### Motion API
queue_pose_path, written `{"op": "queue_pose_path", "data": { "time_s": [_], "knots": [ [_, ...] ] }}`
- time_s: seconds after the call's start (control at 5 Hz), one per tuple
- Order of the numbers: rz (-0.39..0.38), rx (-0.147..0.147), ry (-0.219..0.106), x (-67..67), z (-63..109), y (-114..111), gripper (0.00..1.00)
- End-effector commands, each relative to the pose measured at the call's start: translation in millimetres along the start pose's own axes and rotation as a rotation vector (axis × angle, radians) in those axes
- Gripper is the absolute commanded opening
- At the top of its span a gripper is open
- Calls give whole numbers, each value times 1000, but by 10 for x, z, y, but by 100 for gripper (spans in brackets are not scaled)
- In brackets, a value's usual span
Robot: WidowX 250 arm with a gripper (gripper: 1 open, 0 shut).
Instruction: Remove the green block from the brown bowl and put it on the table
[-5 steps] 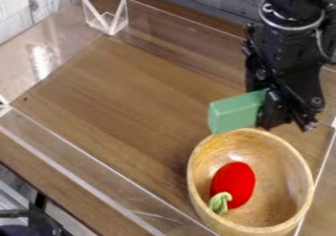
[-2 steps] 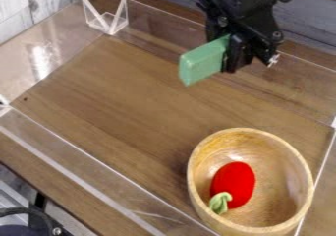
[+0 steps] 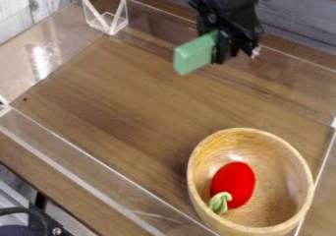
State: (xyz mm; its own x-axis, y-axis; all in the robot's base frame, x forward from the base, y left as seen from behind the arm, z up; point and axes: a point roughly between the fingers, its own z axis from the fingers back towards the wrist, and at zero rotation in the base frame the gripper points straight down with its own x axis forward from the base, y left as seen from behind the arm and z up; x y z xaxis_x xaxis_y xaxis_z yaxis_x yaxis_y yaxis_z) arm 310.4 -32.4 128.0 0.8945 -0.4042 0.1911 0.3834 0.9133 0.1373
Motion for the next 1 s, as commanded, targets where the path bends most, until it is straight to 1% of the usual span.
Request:
{"op": "queue_pose_path", "data": {
  "time_s": [0.0, 0.2, 0.4, 0.8],
  "knots": [
    [-65, 23, -70, 175, -3, 92, 0],
    [-69, 38, -66, 274, -125, 146, 0],
    [-69, 42, -65, 333, -190, 195, 0],
    [-57, 43, -64, 376, -282, 321, 0]
  ]
}}
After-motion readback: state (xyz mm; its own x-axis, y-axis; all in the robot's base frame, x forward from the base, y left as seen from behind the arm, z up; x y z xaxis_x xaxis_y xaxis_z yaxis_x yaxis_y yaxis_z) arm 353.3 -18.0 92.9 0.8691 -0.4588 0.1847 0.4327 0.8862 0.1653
